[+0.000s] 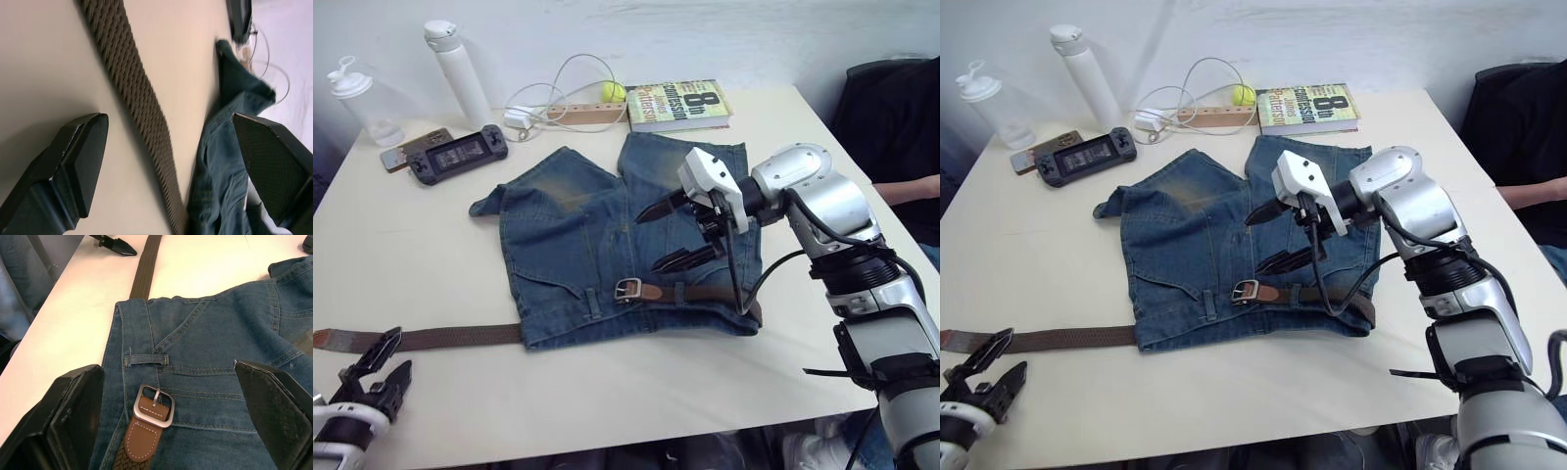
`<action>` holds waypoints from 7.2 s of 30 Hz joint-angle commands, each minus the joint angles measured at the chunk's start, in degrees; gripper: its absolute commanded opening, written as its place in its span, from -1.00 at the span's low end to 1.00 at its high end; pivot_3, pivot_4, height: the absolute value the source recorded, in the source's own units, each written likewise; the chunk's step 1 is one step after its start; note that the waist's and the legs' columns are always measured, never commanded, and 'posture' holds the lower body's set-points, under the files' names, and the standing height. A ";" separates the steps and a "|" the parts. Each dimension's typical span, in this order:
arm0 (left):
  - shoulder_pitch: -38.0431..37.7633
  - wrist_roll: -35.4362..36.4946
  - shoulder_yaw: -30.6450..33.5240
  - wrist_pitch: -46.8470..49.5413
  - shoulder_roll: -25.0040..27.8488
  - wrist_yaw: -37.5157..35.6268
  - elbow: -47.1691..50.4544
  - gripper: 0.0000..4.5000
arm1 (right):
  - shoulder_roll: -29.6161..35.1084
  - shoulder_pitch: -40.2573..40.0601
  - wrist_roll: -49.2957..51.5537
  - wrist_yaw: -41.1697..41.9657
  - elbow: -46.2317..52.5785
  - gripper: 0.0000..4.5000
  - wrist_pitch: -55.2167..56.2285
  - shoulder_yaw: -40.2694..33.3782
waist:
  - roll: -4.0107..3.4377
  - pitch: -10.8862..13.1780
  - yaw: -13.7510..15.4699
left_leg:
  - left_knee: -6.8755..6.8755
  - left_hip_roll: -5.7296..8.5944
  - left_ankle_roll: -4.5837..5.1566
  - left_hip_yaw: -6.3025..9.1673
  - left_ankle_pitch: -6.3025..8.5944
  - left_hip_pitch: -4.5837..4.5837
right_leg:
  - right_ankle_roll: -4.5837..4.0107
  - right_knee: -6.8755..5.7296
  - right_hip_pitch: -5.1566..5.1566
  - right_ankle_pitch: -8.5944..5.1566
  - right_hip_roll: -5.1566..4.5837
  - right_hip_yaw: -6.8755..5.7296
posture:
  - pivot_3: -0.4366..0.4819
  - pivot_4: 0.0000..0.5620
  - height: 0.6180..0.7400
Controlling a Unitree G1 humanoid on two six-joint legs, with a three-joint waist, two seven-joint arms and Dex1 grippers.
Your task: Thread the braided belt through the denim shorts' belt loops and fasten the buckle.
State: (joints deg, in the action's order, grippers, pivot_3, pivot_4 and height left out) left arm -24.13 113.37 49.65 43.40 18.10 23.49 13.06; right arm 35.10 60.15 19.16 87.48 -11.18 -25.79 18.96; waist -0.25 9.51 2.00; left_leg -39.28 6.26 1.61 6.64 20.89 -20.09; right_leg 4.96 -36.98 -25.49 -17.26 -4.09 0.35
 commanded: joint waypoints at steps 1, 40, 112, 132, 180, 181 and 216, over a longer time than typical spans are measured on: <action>3.94 -0.37 -4.07 -0.91 0.11 3.67 -5.26 0.97 | 0.83 1.33 0.56 0.56 2.66 1.00 -0.58 -2.20 | -0.23 -0.13 0.42 | 0.00 -0.01 -0.04 0.02 -0.02 0.01 | -0.01 -0.01 0.00 0.01 0.00 -0.02 | -0.05 -0.47 1.00; 29.58 -3.24 -8.89 5.44 6.42 5.40 -30.11 -0.49 | 5.04 -0.62 -1.38 -5.52 6.82 1.00 -1.57 -3.95 | -0.71 -0.41 3.20 | 0.13 0.17 -0.22 0.40 -0.39 -0.04 | -0.12 -0.03 0.03 0.15 -0.11 -0.22 | -0.05 -0.47 1.00; 40.08 -119.71 -59.72 -29.98 25.53 -61.40 7.20 -0.99 | 3.30 -23.85 -6.20 -26.51 32.49 1.00 -11.85 -0.34 | 0.33 0.29 -0.34 | 0.21 0.02 -0.05 0.43 -0.26 -0.30 | -0.10 0.40 -0.16 0.25 0.12 -0.19 | -0.05 -0.47 1.00; 47.95 -100.15 -46.97 -2.94 16.77 -64.36 5.18 -0.66 | 6.10 -22.42 -8.28 -26.89 23.36 -1.00 -4.09 -3.63 | 0.38 0.32 -0.49 | 0.17 0.02 -0.05 0.43 -0.26 -0.31 | -0.08 0.39 -0.17 0.26 0.10 -0.22 | -0.05 -0.47 1.00; 25.55 -0.37 -40.86 -7.09 -6.04 14.55 21.55 0.39 | -2.28 -19.77 -29.93 -35.64 18.34 -1.00 47.02 1.07 | 0.75 0.40 -0.62 | 0.11 -0.09 -0.29 0.04 -0.12 0.52 | -0.27 -0.03 0.02 0.26 0.60 0.29 | -0.05 -0.47 1.00; 26.14 -0.37 -40.26 -6.63 -6.49 14.71 20.83 0.19 | -2.18 -19.82 -30.12 -35.64 18.36 -1.00 47.07 1.05 | 0.75 0.40 -0.60 | 0.11 -0.09 -0.29 0.04 -0.12 0.53 | -0.27 -0.03 0.02 0.26 0.60 0.29 | -0.05 -0.47 1.00; 24.30 -0.37 -21.81 20.78 24.74 -6.13 -0.94 -1.00 | 12.69 -20.34 10.60 -18.74 33.28 0.99 -14.58 -8.51 | 0.68 0.44 -0.49 | 0.33 -0.13 -0.32 0.36 0.00 0.48 | -0.38 0.15 -0.01 0.22 0.57 0.22 | -0.05 -0.47 1.00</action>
State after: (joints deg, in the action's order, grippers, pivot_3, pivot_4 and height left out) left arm 0.69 112.42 26.10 65.17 41.76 17.15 10.52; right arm 47.18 39.70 30.71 69.05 20.39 -41.30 10.82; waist 0.43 9.96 1.50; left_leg -38.96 6.14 1.29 6.99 20.89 -19.61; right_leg 4.58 -36.83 -25.49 -17.05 -3.52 0.57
